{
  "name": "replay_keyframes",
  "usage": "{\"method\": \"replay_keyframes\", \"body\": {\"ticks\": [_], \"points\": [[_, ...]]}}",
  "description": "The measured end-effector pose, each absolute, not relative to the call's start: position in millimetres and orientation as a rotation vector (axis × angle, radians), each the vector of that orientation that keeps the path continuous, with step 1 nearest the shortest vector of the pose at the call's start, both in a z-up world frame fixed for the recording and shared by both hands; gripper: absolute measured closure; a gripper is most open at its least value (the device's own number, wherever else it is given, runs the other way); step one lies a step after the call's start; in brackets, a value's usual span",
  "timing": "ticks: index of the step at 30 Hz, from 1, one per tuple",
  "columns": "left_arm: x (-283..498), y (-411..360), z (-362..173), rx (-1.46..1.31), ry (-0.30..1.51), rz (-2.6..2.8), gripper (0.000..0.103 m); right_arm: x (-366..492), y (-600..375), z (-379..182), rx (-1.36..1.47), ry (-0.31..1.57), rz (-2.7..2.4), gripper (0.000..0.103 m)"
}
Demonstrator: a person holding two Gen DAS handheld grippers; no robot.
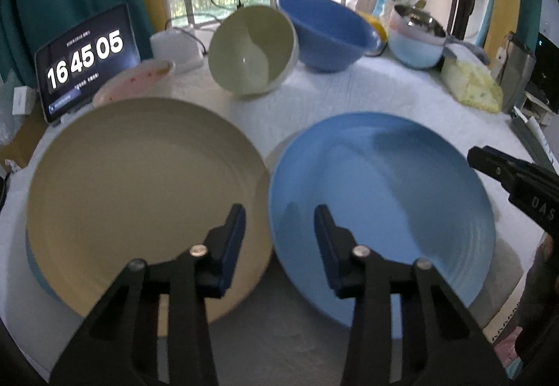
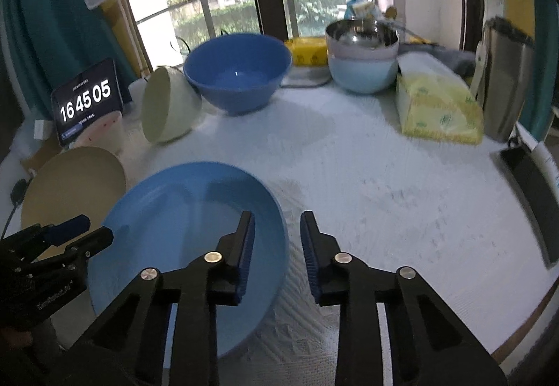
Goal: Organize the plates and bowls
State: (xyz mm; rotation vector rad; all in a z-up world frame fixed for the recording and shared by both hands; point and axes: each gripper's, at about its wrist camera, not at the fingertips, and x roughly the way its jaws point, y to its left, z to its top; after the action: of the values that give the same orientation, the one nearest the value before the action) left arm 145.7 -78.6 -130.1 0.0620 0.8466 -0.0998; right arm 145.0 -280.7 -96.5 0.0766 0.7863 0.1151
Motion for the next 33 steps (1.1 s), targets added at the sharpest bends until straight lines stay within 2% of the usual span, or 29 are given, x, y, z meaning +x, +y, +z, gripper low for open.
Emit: {"method": "replay_keyframes", "body": {"ticks": [5, 10, 17, 20, 23, 27, 31, 33], "points": [[151.5, -81.7, -136.0, 0.073, 0.867, -0.101, 0.082, 153.8, -281.6, -110.1, 0.096, 0.848, 0.137, 0.086], [160.7, -82.0, -136.0, 0.075, 0.861, -0.096, 0.085, 163.5, -278.5, -114.6, 0.069, 0.859, 0.118, 0.095], [180.7, -83.0, -136.0, 0.052, 0.863, -0.103, 0.085, 182.1, -280.5, -114.6, 0.054, 0.86, 0.092, 0.095], [182.5, -82.3, -133.8, 0.045, 0.869, -0.105, 0.083, 186.9, -281.0, -113.1, 0.057, 0.863, 0.082, 0.095], [179.9, -78.6, -128.7, 0.038, 0.857, -0.099, 0.076, 184.4, -280.2, -108.7, 0.051, 0.849, 0.06, 0.095], [169.1, -68.0, -112.8, 0.029, 0.798, -0.09, 0.076, 179.9, -279.5, -99.9, 0.044, 0.83, 0.027, 0.084], [154.8, -52.9, -95.6, 0.017, 0.729, -0.065, 0.073, 171.9, -273.5, -88.9, 0.031, 0.804, 0.021, 0.083], [147.0, -44.4, -88.0, 0.007, 0.699, -0.054, 0.062, 167.7, -266.1, -81.6, 0.02, 0.784, 0.029, 0.082]]}}
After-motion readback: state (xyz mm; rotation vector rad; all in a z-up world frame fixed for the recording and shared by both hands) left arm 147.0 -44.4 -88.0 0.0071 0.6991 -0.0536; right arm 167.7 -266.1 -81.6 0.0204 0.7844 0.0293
